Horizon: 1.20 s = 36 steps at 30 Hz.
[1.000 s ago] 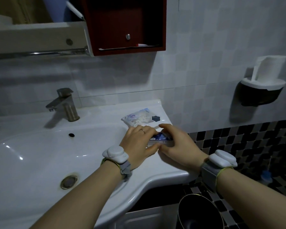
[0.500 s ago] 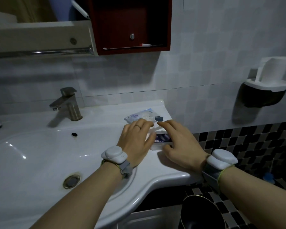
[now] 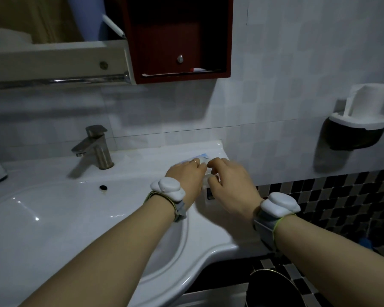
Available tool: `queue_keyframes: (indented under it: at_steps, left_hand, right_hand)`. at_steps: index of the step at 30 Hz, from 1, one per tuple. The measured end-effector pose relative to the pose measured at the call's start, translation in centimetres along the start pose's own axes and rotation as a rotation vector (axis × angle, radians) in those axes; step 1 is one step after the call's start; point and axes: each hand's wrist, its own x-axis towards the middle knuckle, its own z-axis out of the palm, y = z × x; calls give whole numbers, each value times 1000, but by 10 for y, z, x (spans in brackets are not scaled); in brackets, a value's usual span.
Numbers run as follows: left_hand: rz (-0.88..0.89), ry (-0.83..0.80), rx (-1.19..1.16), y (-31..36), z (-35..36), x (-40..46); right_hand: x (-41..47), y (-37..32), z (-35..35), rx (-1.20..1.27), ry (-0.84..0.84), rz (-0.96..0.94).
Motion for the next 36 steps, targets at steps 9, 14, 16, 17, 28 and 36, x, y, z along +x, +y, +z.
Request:
queue_keyframes:
  at_steps: [9, 14, 16, 17, 28, 36]
  left_hand:
    - [-137, 176, -595, -12, -30, -8]
    - [-200, 214, -829, -20, -38, -25]
    - [-222, 220, -874, -22, -40, -34]
    - [-229, 230, -885, -23, -40, -38]
    - [-240, 341, -945, -36, -41, -68]
    - [-239, 367, -930, -41, -45, -80]
  right_hand:
    - [28, -38, -9, 549, -27, 396]
    - [33, -59, -14, 929, -100, 535]
    - [30, -66, -16, 977, -137, 551]
    - [28, -69, -16, 990, -158, 558]
    - [16, -94, -18, 1251, -303, 517]
    - [8, -102, -18, 1200, -309, 465]
